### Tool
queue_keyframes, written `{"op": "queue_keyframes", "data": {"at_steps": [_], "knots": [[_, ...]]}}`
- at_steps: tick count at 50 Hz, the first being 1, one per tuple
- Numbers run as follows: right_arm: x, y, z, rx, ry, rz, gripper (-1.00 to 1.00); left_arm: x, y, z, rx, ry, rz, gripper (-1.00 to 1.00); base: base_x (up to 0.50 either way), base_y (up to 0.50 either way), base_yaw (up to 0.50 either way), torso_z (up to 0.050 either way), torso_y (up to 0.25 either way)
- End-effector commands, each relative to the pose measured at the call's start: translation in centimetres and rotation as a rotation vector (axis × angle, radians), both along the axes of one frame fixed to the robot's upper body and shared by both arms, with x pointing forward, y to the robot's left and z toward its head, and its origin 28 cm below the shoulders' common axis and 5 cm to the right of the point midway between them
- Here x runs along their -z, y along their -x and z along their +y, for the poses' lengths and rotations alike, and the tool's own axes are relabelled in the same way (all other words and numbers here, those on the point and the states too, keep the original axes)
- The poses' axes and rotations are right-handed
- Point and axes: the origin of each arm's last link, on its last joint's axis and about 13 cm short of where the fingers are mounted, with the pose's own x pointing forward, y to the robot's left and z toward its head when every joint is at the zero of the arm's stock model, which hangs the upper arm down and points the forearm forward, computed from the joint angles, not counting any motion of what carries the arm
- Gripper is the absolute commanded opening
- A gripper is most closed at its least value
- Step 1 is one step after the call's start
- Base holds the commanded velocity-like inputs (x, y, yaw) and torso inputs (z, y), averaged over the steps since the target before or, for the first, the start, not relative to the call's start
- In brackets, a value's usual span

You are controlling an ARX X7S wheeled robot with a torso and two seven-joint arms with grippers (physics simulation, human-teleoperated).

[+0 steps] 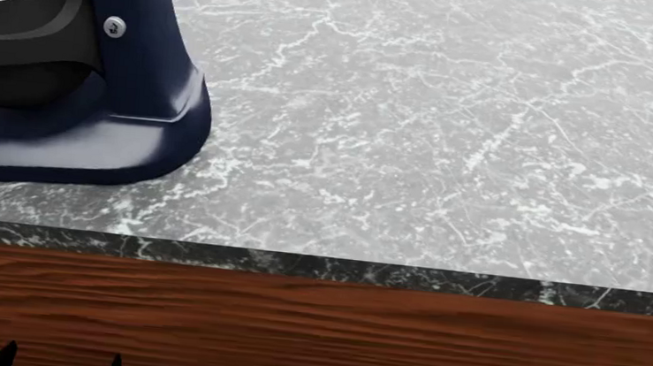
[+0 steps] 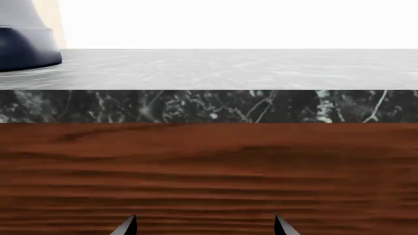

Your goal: Open the stand mixer head.

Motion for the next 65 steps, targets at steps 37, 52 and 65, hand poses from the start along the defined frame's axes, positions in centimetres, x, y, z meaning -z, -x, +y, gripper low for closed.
{"op": "queue_keyframes", "data": {"at_steps": [37,52,65], "knots": [[0.1,-0.2,0.0,0.01,0.001,0.005,1.0,0.2,0.3,-0.1,0.008,-0.028,0.0,1.0,0.0,0.0,0.0,0.0,0.0],[0.1,-0.4,0.0,-0.004,-0.01,0.017,1.0,0.1,0.1,-0.2,0.022,-0.011,0.007,1.0,0.0,0.0,0.0,0.0,0.0],[0.5,-0.5,0.1,-0.009,0.089,-0.002,1.0,-0.5,0.1,-0.3,0.029,-0.019,0.011,1.0,0.0,0.2,0.0,0.0,0.0]]}}
